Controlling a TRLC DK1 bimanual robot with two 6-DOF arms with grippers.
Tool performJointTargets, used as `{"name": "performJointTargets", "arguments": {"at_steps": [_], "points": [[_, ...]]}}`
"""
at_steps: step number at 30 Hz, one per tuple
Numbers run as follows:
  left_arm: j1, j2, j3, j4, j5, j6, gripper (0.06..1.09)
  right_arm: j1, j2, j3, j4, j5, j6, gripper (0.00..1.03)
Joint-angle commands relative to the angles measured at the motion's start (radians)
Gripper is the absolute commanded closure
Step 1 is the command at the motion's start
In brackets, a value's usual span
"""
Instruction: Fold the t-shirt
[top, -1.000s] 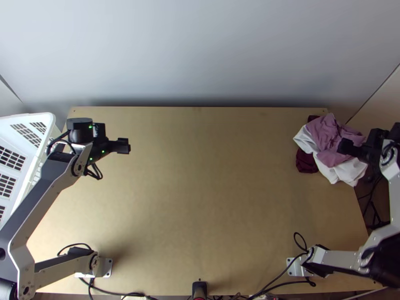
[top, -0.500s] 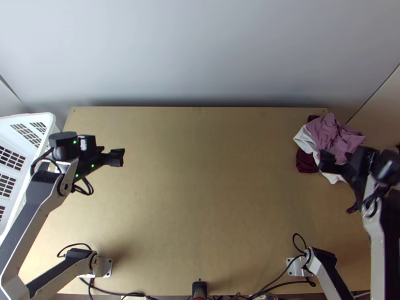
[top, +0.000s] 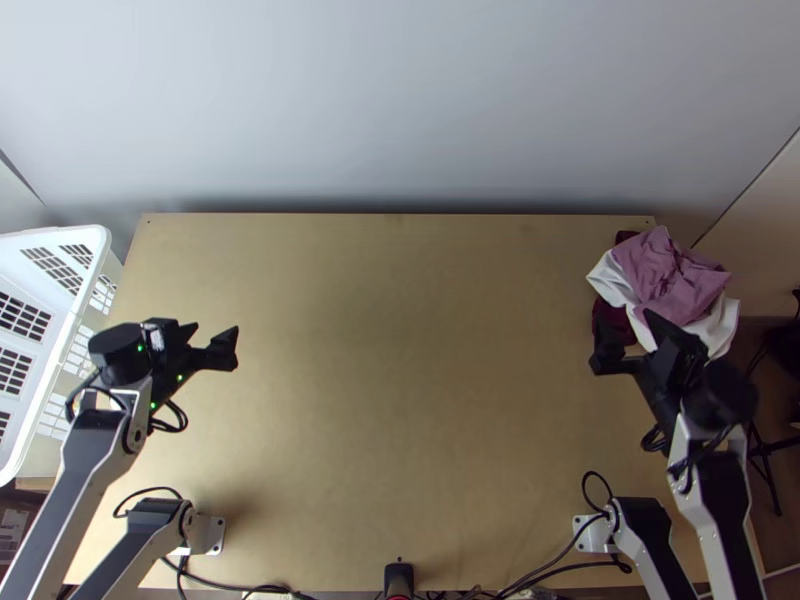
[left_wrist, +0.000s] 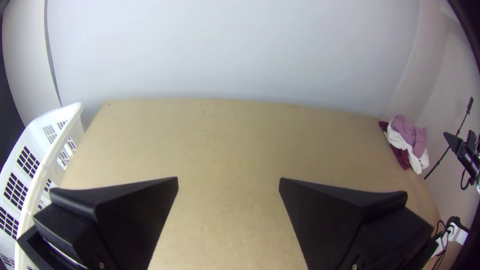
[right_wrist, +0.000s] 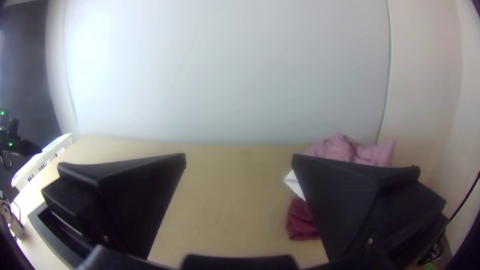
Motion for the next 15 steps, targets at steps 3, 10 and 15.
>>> {"name": "performJointTargets", "arguments": {"at_steps": [3, 10, 15], "points": [[0.003, -0.224, -0.209, 0.125, 0.001, 0.001, 0.1, 0.077, -0.32, -0.246, 0.176, 0.027, -0.057, 0.04], [0.012, -0.52, -0.385, 0.152, -0.01, 0.001, 0.1, 0.122, -0.572, -0.401, 0.118, 0.025, -0.08, 0.04], [-0.009, -0.817, -0.522, 0.102, -0.012, 0.021, 0.1, 0.123, -0.57, -0.403, 0.041, 0.027, -0.085, 0.04]]}}
